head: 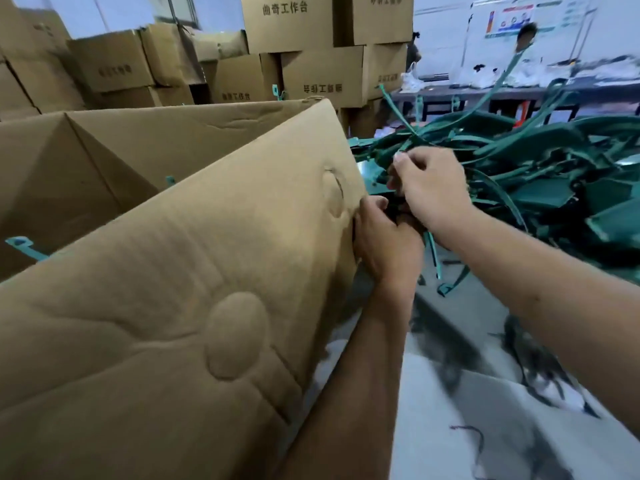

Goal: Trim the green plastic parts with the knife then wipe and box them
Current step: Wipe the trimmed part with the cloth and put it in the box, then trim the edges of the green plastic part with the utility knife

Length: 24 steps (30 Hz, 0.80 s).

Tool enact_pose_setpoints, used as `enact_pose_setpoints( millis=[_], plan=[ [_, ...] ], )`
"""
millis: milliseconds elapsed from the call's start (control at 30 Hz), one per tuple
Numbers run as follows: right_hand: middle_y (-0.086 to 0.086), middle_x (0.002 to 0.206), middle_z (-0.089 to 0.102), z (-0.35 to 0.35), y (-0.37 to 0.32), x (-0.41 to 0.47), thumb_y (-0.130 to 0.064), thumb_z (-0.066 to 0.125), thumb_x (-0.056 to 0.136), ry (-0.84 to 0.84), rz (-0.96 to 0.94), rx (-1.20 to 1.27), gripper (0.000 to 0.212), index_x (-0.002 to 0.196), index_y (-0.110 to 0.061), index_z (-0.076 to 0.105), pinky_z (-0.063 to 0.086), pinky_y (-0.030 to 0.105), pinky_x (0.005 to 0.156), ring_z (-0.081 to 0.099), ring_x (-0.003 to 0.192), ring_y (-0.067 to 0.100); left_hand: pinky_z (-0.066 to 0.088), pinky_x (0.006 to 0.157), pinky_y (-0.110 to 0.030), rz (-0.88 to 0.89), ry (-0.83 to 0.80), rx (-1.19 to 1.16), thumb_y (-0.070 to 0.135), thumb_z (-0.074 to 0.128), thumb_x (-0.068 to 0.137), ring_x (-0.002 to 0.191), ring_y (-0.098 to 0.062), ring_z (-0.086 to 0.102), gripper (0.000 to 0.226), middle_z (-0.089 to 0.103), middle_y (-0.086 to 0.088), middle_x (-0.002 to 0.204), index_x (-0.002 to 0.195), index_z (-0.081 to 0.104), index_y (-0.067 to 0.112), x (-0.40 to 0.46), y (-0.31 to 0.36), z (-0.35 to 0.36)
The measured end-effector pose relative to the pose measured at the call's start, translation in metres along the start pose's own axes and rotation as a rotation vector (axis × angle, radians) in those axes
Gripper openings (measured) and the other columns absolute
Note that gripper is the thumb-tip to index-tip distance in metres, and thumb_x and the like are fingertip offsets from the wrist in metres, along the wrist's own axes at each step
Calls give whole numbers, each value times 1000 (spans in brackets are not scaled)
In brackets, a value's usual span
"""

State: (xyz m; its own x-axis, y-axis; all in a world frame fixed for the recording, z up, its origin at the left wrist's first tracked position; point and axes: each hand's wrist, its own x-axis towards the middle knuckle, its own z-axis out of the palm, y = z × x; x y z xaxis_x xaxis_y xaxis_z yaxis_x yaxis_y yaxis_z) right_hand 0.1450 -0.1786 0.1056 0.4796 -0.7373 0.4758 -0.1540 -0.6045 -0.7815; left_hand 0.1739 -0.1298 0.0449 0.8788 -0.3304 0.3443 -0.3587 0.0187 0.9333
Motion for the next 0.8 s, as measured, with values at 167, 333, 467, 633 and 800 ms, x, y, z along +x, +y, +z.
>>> enact_pose_setpoints(
  millis=[167, 333, 467, 633, 800],
  plan=[
    [16, 105, 67, 7, 79, -42, -36, 58, 103, -146, 101, -445, 31, 102, -6, 67, 47, 43, 87, 60, 104, 37, 39, 109, -41, 132, -234, 725, 26, 57, 97, 133, -31, 44, 33, 43, -11, 147, 128, 54, 14, -15, -55, 8],
    [19, 121, 53, 7, 111, -47, -36, 78, 91, -2, 231, -603, 47, 117, -6, 52, 49, 44, 93, 56, 111, 38, 50, 92, -37, -98, -378, 586, 17, 56, 89, 109, -31, 63, 18, 70, -10, 113, 103, 67, 18, -31, -85, 7],
    [19, 92, 73, 3, 120, -43, -19, 60, 103, -165, 327, -294, 22, 95, -3, 72, 57, 46, 85, 69, 93, 40, 53, 100, -49, -351, -298, 127, 24, 49, 89, 107, -27, 65, 25, 72, -1, 112, 105, 68, 28, -31, -73, 15],
    [9, 73, 65, -18, 115, -68, -16, 57, 102, -201, 238, -350, 34, 68, -16, 58, 42, 33, 61, 60, 71, 30, 53, 86, -40, -547, -317, -254, 32, 55, 101, 97, -24, 68, 17, 72, -6, 106, 104, 62, 16, -19, -49, 38],
    [13, 85, 69, -53, 117, -99, -10, 52, 97, -262, 235, -471, 21, 77, -13, 59, 39, 35, 64, 60, 77, 34, 51, 74, -41, -492, -419, -87, 7, 54, 88, 86, -27, 59, 21, 68, -20, 112, 108, 55, 12, -31, -36, 62]
  ],
)
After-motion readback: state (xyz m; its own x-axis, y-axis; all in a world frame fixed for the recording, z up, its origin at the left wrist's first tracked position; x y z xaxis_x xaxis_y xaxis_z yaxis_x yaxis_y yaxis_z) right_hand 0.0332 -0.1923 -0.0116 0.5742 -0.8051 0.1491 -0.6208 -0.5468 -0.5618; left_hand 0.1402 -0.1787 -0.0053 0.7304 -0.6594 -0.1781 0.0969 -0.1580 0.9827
